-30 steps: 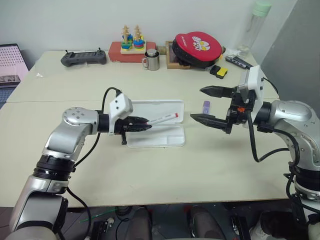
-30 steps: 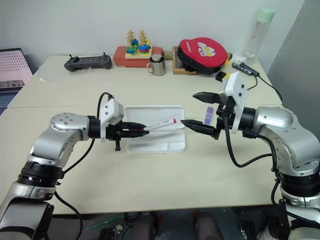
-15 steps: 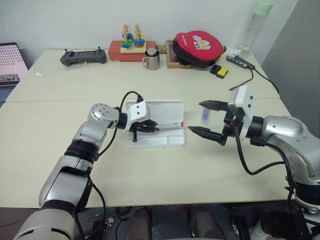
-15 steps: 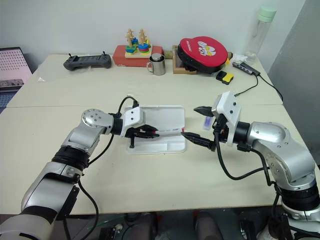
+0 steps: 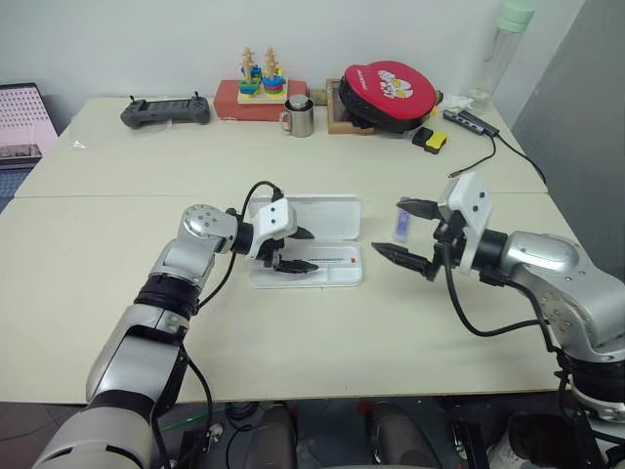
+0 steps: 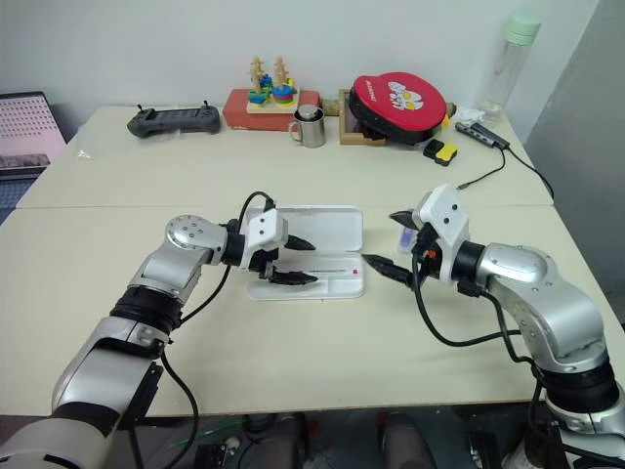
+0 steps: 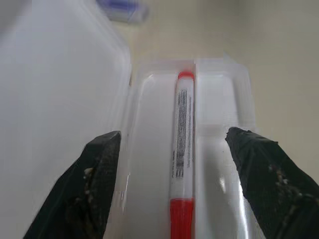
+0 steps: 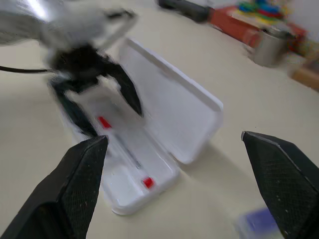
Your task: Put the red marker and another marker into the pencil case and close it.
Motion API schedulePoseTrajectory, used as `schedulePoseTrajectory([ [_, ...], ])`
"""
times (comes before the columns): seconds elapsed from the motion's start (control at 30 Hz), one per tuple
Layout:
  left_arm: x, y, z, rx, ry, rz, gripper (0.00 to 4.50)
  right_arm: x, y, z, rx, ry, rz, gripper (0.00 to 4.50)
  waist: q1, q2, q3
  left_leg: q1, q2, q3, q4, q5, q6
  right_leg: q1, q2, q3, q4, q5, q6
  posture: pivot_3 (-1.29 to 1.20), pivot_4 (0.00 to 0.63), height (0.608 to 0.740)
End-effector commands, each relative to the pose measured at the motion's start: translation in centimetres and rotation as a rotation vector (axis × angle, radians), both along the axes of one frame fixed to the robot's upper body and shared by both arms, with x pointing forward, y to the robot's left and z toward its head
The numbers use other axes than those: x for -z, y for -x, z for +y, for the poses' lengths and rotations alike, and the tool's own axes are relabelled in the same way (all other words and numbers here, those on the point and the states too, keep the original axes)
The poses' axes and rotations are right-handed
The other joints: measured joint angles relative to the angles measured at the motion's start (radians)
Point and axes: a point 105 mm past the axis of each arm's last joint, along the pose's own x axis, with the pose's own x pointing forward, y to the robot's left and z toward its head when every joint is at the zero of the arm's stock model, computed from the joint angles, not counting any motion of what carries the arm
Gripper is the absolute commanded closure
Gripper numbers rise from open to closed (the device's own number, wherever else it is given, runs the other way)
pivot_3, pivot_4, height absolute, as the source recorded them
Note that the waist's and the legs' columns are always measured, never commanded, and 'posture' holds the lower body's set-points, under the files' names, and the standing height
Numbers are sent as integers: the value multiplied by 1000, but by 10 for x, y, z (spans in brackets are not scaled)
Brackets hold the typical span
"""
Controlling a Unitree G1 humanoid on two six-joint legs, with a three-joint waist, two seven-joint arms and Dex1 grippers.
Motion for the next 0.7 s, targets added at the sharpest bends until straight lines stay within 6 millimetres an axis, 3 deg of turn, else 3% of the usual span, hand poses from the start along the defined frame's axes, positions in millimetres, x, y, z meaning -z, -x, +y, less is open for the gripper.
schedulePoseTrajectory([
  [0.03,-41,11,-15,8,206,-13,29,3,-27,-25,270,-23,3,0,-1,0,0,0,0,0,0,0,0,0,0,0,0,0,0,0,150,740],
  [0.17,-47,11,-20,-52,259,-15,29,25,-47,-39,492,-75,62,0,-8,0,0,1,0,0,0,0,0,0,0,0,1,0,0,0,150,740],
  [0.27,-49,5,-24,-117,270,-56,29,50,-59,-24,585,-174,128,0,-10,0,0,1,0,0,0,0,0,0,0,0,1,0,0,0,150,740],
  [0.5,-48,1,-21,-157,244,-86,29,60,-72,14,592,-227,149,0,-5,1,0,1,0,0,0,1,0,0,0,0,1,0,0,0,150,740],
  [0.67,-51,4,-23,-139,270,-78,29,81,-79,3,683,-149,186,0,-4,1,0,1,0,0,0,1,1,0,0,0,2,1,0,0,150,740],
  [0.7,-52,5,-23,-140,274,-80,10,82,-80,1,692,-138,181,180,-2,1,0,1,0,0,0,1,0,0,0,0,1,1,0,0,150,740],
])
